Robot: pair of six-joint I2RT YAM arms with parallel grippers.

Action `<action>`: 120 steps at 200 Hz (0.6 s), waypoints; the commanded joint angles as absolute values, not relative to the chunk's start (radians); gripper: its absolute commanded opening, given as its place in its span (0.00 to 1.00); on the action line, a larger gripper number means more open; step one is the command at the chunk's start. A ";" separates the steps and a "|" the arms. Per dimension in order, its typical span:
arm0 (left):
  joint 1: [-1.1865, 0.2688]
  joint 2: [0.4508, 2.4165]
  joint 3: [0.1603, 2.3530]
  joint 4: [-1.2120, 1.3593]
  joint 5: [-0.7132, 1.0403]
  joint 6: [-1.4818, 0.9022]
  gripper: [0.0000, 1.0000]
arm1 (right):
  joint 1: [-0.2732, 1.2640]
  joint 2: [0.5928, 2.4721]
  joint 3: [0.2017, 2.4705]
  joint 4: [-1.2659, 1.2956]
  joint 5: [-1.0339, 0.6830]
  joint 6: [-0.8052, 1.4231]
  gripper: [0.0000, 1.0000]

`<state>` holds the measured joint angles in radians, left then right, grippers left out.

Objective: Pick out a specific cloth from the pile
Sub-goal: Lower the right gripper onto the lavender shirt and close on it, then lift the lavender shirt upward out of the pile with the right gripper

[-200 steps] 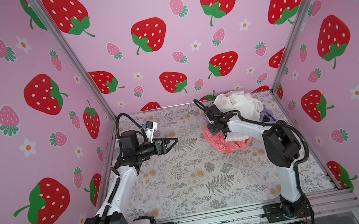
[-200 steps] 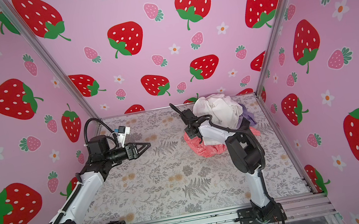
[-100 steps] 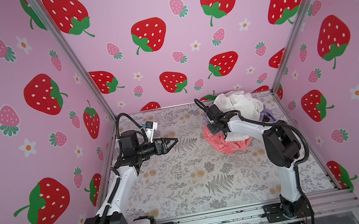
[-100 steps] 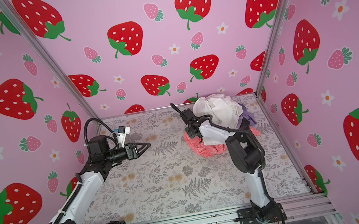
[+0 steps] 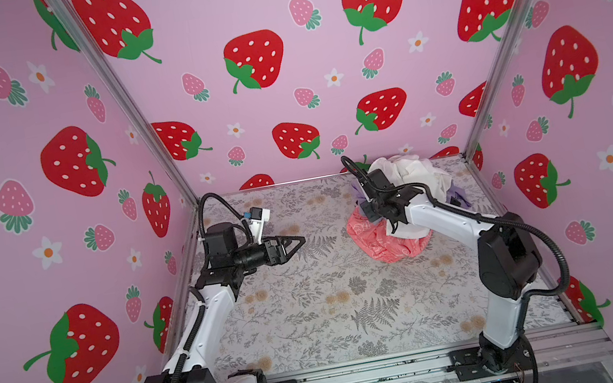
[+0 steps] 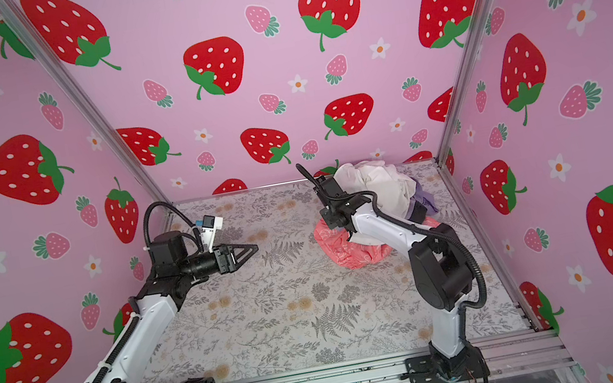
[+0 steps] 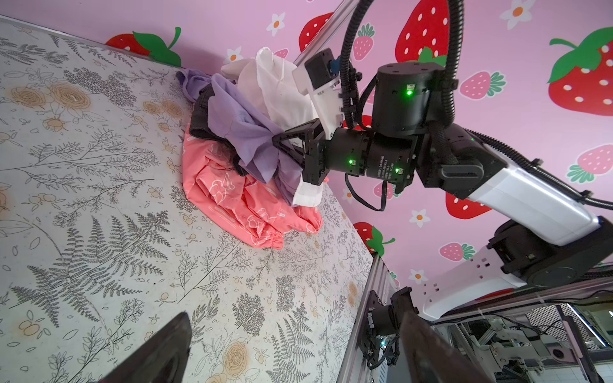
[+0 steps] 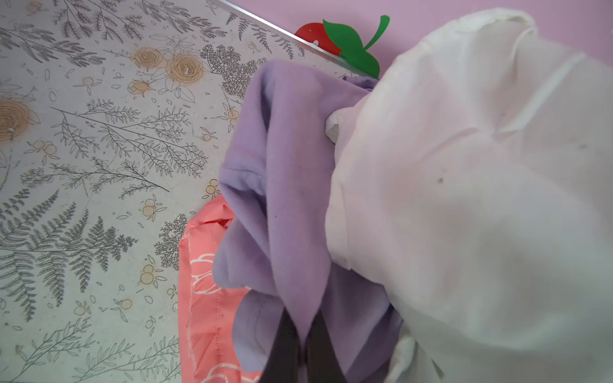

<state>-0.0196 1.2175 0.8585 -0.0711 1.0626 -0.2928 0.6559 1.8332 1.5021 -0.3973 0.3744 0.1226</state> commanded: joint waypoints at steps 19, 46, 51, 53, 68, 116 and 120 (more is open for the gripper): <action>-0.027 1.191 0.859 -0.064 1.072 -0.295 0.99 | 0.658 1.745 1.479 -0.388 0.409 0.117 0.00; -0.028 1.190 0.859 -0.064 1.072 -0.294 0.99 | 0.662 1.715 1.479 -0.390 0.424 0.112 0.00; -0.028 1.189 0.859 -0.064 1.073 -0.294 0.99 | 0.663 1.708 1.479 -0.388 0.425 0.111 0.00; -0.028 1.189 0.858 -0.064 1.073 -0.294 0.99 | 0.663 1.707 1.478 -0.387 0.425 0.110 0.00; -0.029 1.188 0.857 -0.064 1.074 -0.293 0.99 | 0.667 1.692 1.481 -0.389 0.425 0.106 0.00; -0.030 1.186 0.857 -0.065 1.074 -0.290 0.99 | 0.685 1.666 1.496 -0.393 0.430 0.094 0.00; -0.029 1.186 0.857 -0.065 1.075 -0.290 0.99 | 0.687 1.665 1.498 -0.394 0.432 0.094 0.00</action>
<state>-0.0246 1.2041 0.8585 -0.0711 1.0622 -0.2928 0.6685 1.7096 1.4807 -0.3981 0.4145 0.1051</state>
